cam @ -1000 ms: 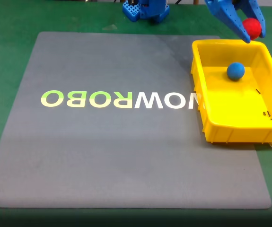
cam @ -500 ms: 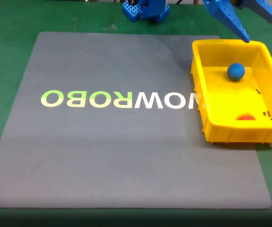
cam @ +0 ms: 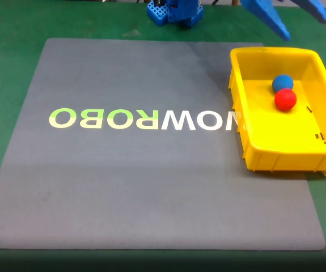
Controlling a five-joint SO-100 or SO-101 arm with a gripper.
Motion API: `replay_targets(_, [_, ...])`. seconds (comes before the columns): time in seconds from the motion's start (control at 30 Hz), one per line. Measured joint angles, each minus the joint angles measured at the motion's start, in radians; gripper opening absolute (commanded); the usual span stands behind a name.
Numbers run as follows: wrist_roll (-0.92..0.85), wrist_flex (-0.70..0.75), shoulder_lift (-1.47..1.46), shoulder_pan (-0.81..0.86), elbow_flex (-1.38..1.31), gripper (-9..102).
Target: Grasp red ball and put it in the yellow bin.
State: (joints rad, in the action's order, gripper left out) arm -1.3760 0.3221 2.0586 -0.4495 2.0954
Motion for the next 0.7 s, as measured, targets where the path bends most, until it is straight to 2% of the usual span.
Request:
replay_targets(0.1, [-0.015,0.115,0.189,0.020,0.084,20])
replay_targets(0.27, [-0.025,0.316,0.523,0.127,0.215,0])
replay_targets(0.5, [-0.077,0.387,0.905,0.328,0.560,0])
replay_targets(0.6, [-0.100,0.528,1.131,0.351,0.753,0])
replay_targets(0.7, [-0.081,0.638,1.226,0.353,0.819,0])
